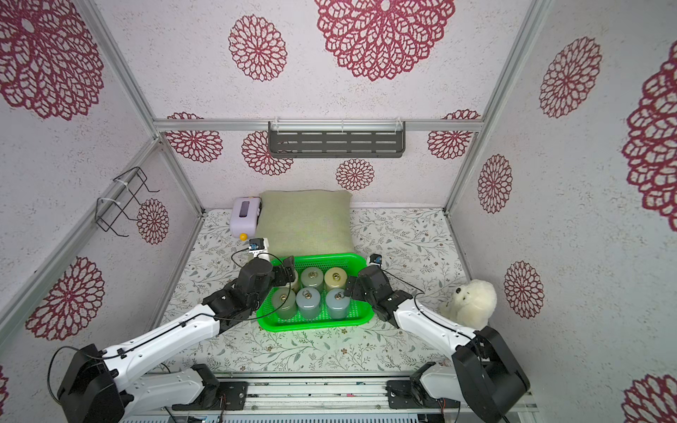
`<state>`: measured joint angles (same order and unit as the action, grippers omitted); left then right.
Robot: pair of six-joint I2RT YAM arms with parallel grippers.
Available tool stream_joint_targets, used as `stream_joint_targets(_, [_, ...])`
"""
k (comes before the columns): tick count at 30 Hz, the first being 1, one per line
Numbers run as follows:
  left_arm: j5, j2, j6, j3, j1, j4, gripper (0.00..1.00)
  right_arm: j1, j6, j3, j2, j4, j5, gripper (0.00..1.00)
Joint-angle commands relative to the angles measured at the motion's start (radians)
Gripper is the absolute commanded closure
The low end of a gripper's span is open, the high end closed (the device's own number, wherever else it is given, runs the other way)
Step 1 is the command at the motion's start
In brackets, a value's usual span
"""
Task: Take the tea canister out of the basket
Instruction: Move the basket to the center of the board, then pick up the tea canister from the basket.
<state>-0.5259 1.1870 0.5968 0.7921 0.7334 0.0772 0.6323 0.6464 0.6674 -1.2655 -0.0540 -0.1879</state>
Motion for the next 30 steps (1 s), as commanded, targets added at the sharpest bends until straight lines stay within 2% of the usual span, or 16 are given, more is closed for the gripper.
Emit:
stream_joint_targets(1, [-0.039, -0.027, 0.029, 0.025, 0.012, 0.047, 0.03, 0.006, -0.105, 0.069, 0.041, -0.037, -0.034, 0.01])
stream_joint_targets(3, [-0.052, -0.034, 0.064, 0.038, 0.012, 0.099, 0.03, 0.006, -0.152, 0.094, 0.043, -0.050, -0.040, 0.01])
stream_joint_targets(6, [-0.010, -0.048, 0.094, 0.074, 0.012, 0.208, 0.03, 0.006, -0.216, 0.119, 0.047, -0.039, -0.026, 0.01])
stream_joint_targets(11, [0.016, -0.034, 0.184, 0.192, 0.007, 0.518, 0.03, 0.006, -0.278, 0.109, 0.075, 0.034, 0.083, 0.01])
stream_joint_targets(16, [0.170, 0.017, 0.212, 0.286, -0.040, 0.721, 0.03, 0.006, -0.328, 0.034, 0.137, 0.144, 0.195, 0.01])
stream_joint_targets(21, [0.346, 0.101, 0.189, 0.340, -0.144, 0.805, 0.03, 0.007, -0.292, -0.028, 0.202, 0.213, 0.249, 0.01])
stream_joint_targets(27, [0.317, 0.275, 0.121, 0.521, -0.159, 1.001, 0.03, 0.006, -0.276, -0.104, 0.286, 0.244, 0.208, 0.01])
stream_joint_targets(30, [0.338, 0.349, 0.070, 0.599, -0.159, 1.053, 0.03, 0.006, -0.263, -0.117, 0.293, 0.238, 0.190, 0.01])
